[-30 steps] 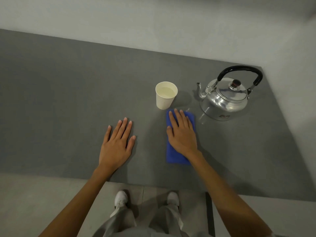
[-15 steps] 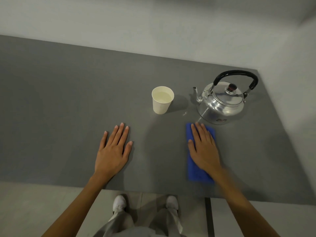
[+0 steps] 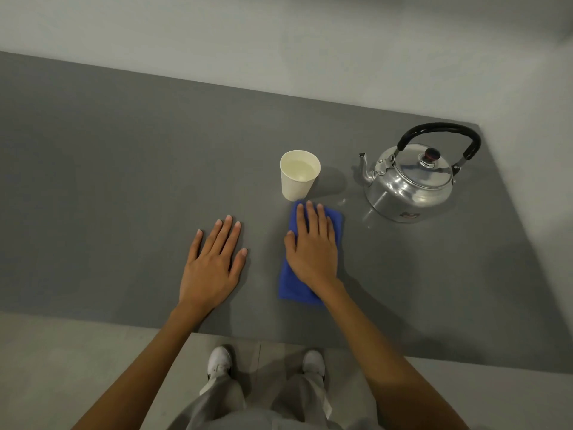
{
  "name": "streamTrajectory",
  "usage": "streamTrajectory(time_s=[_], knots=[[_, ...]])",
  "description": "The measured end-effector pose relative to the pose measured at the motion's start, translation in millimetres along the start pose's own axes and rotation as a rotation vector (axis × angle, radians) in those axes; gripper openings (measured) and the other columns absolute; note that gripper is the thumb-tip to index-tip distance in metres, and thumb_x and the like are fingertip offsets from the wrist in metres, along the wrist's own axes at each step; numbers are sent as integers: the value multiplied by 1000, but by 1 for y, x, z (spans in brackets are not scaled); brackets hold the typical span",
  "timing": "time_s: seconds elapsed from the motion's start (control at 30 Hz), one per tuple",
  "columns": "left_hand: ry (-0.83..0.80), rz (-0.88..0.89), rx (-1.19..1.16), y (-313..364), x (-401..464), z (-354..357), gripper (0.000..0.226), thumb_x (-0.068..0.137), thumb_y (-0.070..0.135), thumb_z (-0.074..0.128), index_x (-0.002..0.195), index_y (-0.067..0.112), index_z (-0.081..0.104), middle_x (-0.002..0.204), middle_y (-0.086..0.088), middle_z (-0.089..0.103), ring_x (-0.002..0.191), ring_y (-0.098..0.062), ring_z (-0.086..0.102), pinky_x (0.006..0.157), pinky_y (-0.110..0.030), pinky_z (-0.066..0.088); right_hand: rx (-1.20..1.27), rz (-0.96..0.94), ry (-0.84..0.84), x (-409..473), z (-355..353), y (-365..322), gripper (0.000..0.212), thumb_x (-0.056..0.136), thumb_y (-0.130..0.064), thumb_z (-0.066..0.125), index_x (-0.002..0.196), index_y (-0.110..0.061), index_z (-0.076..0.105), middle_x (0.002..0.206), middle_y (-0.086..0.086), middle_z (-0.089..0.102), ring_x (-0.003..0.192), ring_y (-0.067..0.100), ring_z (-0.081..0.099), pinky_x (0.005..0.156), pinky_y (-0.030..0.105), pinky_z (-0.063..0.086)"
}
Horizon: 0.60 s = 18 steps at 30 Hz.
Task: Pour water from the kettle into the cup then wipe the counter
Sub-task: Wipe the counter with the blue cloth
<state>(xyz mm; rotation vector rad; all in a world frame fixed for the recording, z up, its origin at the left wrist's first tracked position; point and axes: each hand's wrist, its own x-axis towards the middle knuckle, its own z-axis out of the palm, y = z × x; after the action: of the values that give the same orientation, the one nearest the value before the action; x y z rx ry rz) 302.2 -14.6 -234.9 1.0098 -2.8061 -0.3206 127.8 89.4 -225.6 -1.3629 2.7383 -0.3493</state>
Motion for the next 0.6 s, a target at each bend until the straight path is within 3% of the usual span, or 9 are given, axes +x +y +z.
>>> streamTrajectory(time_s=[0.2,0.37,0.6], knots=[[11,0,-15,1,-1,-2,62,94,51,10,147,20,13,156,0,16,145,-13,7,119,-42,4,37,-122,-40,-37,2,-12,58,97,-37,24,149,-14,13,158,8,15,146,24,5,119,42,6],[3,7,-30,1,-1,-1,62,94,52,10,148,22,10,156,2,11,144,-12,3,119,-41,1,47,-224,-109,-73,-8,31,58,97,-44,19,150,-23,7,159,-2,9,146,14,-3,119,40,7],[1,2,-27,1,0,-2,61,95,52,11,148,21,11,156,2,12,145,-14,5,119,-43,3,44,-26,-18,-17,-29,100,57,98,-34,35,149,-17,16,158,5,16,145,19,5,118,40,9]])
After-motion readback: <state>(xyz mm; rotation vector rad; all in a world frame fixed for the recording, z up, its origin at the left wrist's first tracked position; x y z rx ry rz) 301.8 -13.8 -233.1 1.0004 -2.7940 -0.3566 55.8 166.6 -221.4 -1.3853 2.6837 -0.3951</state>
